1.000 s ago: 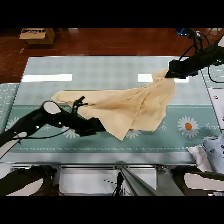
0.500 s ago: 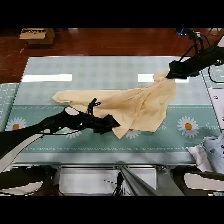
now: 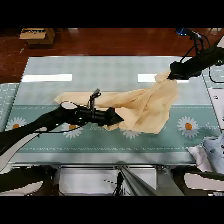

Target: Fold the shirts.

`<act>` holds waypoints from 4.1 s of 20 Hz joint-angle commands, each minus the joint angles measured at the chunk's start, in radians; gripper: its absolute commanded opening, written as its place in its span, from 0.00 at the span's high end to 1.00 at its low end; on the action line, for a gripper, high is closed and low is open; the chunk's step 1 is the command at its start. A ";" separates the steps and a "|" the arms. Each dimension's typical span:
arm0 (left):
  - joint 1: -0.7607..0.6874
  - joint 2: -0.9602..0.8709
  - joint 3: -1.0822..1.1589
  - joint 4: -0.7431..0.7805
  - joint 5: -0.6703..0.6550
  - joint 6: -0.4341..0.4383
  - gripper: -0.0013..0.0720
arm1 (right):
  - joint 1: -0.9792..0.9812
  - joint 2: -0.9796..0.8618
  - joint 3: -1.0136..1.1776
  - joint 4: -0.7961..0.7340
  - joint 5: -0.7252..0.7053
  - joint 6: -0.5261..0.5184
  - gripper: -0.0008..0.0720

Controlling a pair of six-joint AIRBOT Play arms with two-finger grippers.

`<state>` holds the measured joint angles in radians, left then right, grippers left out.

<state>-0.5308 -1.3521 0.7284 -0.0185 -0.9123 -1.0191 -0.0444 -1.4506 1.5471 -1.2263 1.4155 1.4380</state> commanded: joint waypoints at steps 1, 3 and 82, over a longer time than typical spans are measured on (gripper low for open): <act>0.077 0.240 0.032 -0.068 -0.077 0.068 0.96 | 0.000 0.025 0.001 -0.006 0.001 -0.005 0.93; 0.199 0.425 0.092 -0.068 -0.076 0.056 0.96 | 0.000 0.080 0.002 0.006 -0.007 -0.031 0.93; 0.610 0.067 -0.229 0.858 -0.298 -0.320 0.81 | -0.538 0.167 -0.209 0.013 0.193 -0.134 0.28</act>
<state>0.1242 -1.2789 0.4988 0.9375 -1.2652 -1.3323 -0.5823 -1.2842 1.3384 -1.2144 1.5852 1.3033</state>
